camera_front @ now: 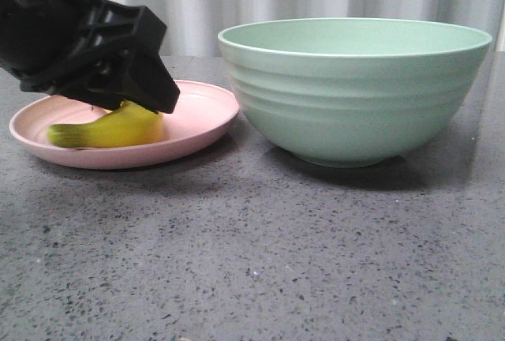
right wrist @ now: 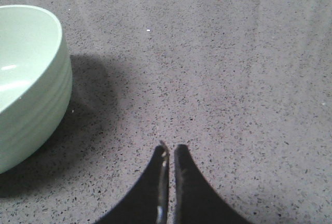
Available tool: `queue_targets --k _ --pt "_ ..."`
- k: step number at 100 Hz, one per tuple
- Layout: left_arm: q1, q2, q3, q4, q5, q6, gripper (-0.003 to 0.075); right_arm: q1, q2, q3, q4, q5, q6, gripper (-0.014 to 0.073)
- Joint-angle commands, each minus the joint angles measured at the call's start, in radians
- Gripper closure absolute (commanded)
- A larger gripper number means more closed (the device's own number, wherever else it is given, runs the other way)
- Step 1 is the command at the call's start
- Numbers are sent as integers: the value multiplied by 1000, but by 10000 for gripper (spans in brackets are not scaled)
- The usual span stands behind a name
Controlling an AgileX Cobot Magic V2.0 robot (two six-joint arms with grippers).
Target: Transfer banana from pink plate to green bowl
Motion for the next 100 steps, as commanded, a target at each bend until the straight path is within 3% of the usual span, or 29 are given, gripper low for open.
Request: queue_targets --k 1,30,56,68,100 --pt "-6 -3 -34 -14 -52 -6 293 3 13 -30 9 -76 -3 655" --pt "-6 25 -34 -14 -51 -6 318 3 13 -30 10 -76 -3 655" --pt "-6 25 -34 -34 -42 -6 529 3 13 -30 10 -81 -3 655" --pt "-6 25 -34 -35 -40 -6 592 24 13 -32 10 -93 -3 655" --pt "-11 -70 -34 -42 -35 -4 601 54 32 -138 -17 83 -3 655"
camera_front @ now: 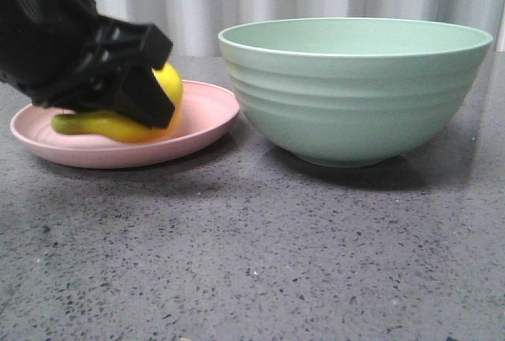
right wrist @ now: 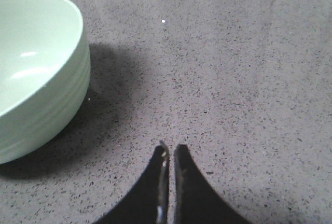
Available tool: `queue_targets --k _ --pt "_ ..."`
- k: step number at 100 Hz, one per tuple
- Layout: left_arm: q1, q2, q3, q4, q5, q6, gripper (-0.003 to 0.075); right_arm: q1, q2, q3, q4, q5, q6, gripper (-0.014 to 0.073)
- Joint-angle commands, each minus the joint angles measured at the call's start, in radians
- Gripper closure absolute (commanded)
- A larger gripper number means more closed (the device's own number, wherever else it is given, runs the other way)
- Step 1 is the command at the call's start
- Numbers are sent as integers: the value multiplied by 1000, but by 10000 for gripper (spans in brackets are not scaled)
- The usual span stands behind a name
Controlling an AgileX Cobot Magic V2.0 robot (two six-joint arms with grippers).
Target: Transfer banana from pink plate to green bowl
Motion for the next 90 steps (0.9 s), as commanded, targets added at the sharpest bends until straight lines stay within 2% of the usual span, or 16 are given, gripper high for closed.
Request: queue_targets --k 1,17,24,31,43,53,74,90 --pt "-10 -77 -34 -17 -59 -1 601 10 32 -76 -9 -15 -3 655" --pt "-62 -171 -38 -10 -59 5 601 61 122 -200 -9 117 -3 650" --pt "-101 -202 -52 8 -49 5 601 95 171 -261 -9 173 -3 603" --pt "-149 -215 -68 39 -49 5 601 129 219 -316 16 212 -3 496" --pt "-234 -210 -90 62 -49 5 601 182 294 -401 121 238 -3 250" --pt "-302 -210 -92 65 -51 5 601 215 347 -467 229 220 -3 141" --pt "-411 -210 -94 65 -65 5 601 267 494 -609 372 222 -3 132" --pt "-456 -210 -94 62 -103 5 601 302 610 -682 465 232 -3 132"
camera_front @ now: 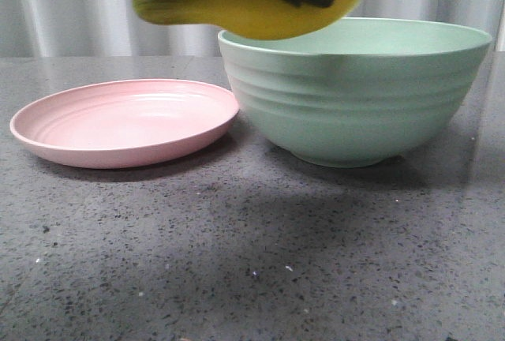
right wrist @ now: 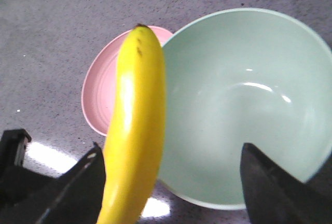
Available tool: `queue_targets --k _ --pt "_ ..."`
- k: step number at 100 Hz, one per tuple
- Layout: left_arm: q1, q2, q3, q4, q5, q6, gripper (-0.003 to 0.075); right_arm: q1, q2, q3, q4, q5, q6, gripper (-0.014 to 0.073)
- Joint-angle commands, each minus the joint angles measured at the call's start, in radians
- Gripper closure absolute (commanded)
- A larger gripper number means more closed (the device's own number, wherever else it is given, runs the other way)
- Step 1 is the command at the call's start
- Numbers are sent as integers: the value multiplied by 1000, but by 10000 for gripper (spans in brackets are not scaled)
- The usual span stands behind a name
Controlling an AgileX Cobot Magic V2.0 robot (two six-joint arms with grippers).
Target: Transfer banana from pink plate to green bowl
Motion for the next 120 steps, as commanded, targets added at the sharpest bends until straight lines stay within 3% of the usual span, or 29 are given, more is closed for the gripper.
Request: queue_targets --k 1,45,64,79,90,108,120 --pt "-26 -23 -37 -4 -103 3 601 17 47 -64 79 -45 -3 132" --pt "-42 -23 -37 -4 -94 3 601 78 233 -114 121 -96 -3 139" --pt "-42 -23 -37 -4 -81 3 598 78 236 -114 121 -96 -3 295" --pt "-42 -23 -33 -4 -29 3 528 78 245 -112 121 -77 -3 399" --pt "-42 -23 -33 11 34 3 496 78 264 -112 121 -44 -3 406" --pt "-42 -23 -33 19 30 3 483 78 307 -112 121 -30 -3 407" --pt "-42 -23 -33 21 30 3 363 78 308 -112 124 -30 -3 407"
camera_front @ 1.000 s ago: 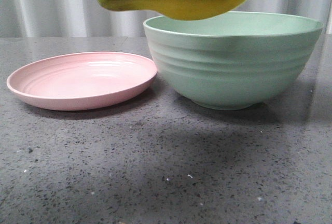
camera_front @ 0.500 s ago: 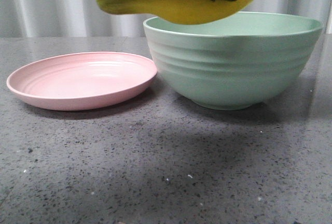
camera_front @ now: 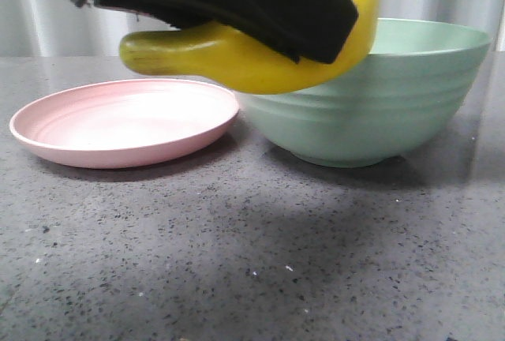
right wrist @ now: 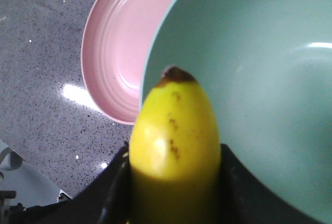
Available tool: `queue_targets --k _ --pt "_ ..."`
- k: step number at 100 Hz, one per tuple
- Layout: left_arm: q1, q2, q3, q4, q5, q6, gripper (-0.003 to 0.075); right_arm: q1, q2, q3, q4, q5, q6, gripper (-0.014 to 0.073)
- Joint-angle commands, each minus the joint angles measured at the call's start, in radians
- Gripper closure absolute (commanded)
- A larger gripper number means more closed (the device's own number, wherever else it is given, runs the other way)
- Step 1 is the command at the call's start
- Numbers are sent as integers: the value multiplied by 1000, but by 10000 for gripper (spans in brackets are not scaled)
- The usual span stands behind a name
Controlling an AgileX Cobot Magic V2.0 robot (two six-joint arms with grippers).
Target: Transfer banana from pink plate to green bowl
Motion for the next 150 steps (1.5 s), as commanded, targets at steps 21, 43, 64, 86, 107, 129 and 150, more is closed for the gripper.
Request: queue_targets --k 21,43,64,86,107,129,150 --pt "18 -73 -59 72 -65 7 259 -20 -22 -38 11 -42 -7 407" --pt "102 -247 -106 91 -81 7 259 -75 -41 -113 7 -33 -7 407" --pt "159 -395 -108 91 -110 7 259 -158 -41 -194 -29 -102 -10 407" --pt "163 -435 -108 91 -110 7 260 -179 2 -194 -178 -214 -10 406" --pt "163 -421 -106 89 -108 7 260 -172 51 -194 -180 -214 -10 220" --pt "163 -421 -106 88 -110 7 261 -170 48 -195 -182 -238 -10 80" --pt "163 -448 -106 80 -110 4 433 -170 -25 -195 -267 -182 -10 146"
